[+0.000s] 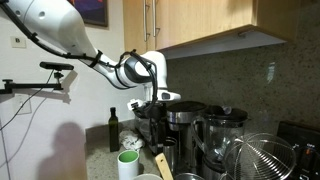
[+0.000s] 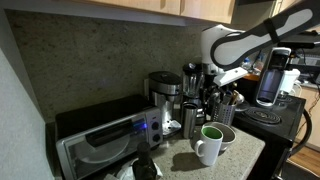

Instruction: Pick the silver bottle and put it in the white cup

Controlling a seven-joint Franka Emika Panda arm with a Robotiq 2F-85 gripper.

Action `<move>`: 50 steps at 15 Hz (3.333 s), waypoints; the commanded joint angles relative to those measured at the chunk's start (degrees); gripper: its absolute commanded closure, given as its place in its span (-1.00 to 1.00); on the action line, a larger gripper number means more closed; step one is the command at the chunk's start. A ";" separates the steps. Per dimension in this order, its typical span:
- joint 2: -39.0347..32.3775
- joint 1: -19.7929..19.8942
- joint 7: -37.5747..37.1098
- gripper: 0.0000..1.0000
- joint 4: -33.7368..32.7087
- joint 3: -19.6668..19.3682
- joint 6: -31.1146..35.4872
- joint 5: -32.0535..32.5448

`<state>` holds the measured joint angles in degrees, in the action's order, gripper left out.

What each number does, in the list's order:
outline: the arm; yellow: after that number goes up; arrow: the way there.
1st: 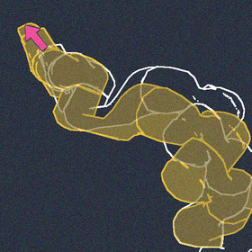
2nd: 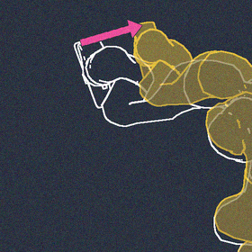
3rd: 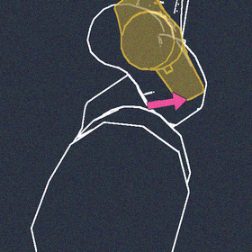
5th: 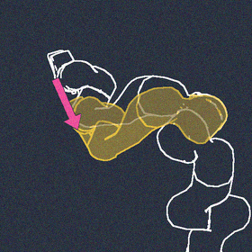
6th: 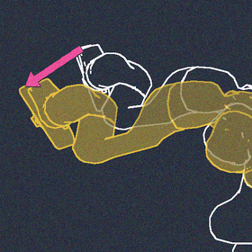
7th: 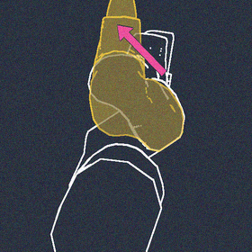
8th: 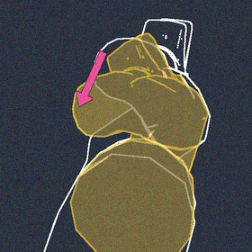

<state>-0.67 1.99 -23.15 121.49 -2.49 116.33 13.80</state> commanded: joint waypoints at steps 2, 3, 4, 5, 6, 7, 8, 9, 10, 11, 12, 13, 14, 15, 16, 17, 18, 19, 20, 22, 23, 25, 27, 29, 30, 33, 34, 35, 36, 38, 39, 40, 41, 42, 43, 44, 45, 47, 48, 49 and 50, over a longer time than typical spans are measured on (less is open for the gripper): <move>-0.54 0.30 -5.30 -1.00 3.25 -0.43 9.38 -4.20; -1.00 0.24 -6.14 -1.00 3.58 -0.39 11.72 -5.37; -1.28 0.20 -6.79 -1.00 3.87 -0.39 13.72 -6.35; -1.49 0.13 -7.33 -1.00 4.22 -0.42 15.53 -6.73; -1.77 0.07 -7.93 -1.00 4.02 -0.45 16.77 -7.02; -2.02 0.04 -8.24 -1.00 3.77 -0.51 17.78 -7.31; -2.17 0.02 -8.76 -1.00 3.45 -0.57 18.70 -7.16; -2.35 0.01 -8.94 -1.00 3.08 -0.60 19.29 -7.20; -2.30 0.00 -9.52 -1.00 2.98 -0.63 19.78 -7.17; -2.43 -0.09 -9.55 -1.00 2.52 -0.53 19.74 -7.27; -2.34 -0.15 -9.70 -1.00 2.27 -0.44 19.55 -7.59; -2.26 -0.31 -9.81 -1.00 1.98 -0.30 19.45 -7.59; -2.16 -0.41 -9.74 -1.00 1.73 -0.23 19.40 -7.71; -2.00 -0.54 -9.83 -1.00 1.56 -0.18 19.58 -7.64; -1.95 -0.66 -9.87 -1.00 1.37 -0.16 19.78 -7.57; -2.02 -0.74 -9.81 -1.00 1.11 -0.13 19.89 -7.52; -2.11 -0.79 -9.89 -1.00 0.91 -0.10 19.99 -7.34; -2.33 -0.85 -10.02 -1.00 0.67 -0.09 19.97 -7.14; -2.48 -0.92 -9.98 -1.00 0.51 -0.08 19.75 -7.12; -2.84 -0.99 -10.29 -1.00 0.52 -0.12 19.58 -6.68; -3.03 -1.01 -10.32 -1.00 0.61 -0.16 19.52 -6.62; -3.53 -1.06 -10.61 -1.00 0.76 -0.27 19.55 -6.26; -4.23 -1.10 -10.70 -1.00 1.01 -0.42 19.57 -6.08; -4.90 -1.14 -10.70 -1.00 1.43 -0.62 19.48 -6.11; -5.24 -1.16 -10.59 -1.00 1.53 -0.75 19.39 -6.20; -5.98 -1.22 -10.51 -1.00 1.71 -1.18 19.16 -6.05; -6.09 -1.23 -10.52 -1.00 1.89 -1.35 19.08 -5.91; -6.15 -1.24 -10.51 -1.00 2.08 -1.50 18.98 -5.69; -6.09 -1.24 -10.52 -0.79 2.45 -1.70 18.92 -5.40; -5.93 -1.21 -10.65 -0.31 3.14 -2.15 18.86 -4.59; -5.88 -1.16 -10.68 -0.17 3.49 -2.33 18.89 -4.43; -5.88 -1.16 -10.70 0.02 3.84 -2.48 18.89 -4.31; -5.76 -1.11 -10.65 0.15 4.39 -2.65 19.02 -4.23; -5.65 -1.09 -10.69 0.29 4.85 -2.78 19.06 -4.09; -5.47 -1.07 -10.67 0.46 5.39 -2.88 19.24 -4.06; -5.34 -1.06 -10.62 0.60 5.79 -2.95 19.29 -4.09; -5.18 -1.05 -10.61 0.78 6.21 -3.00 19.44 -4.14; -4.93 -1.07 -10.65 1.00 6.84 -3.08 19.70 -4.15; -4.71 -1.13 -10.86 1.00 7.06 -3.06 19.99 -4.08; -4.46 -1.16 -11.04 1.00 7.25 -3.02 20.27 -4.07; -4.15 -1.19 -11.14 0.96 7.50 -2.96 20.50 -4.13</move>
<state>-7.19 1.23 -31.95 126.28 -5.11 135.87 8.48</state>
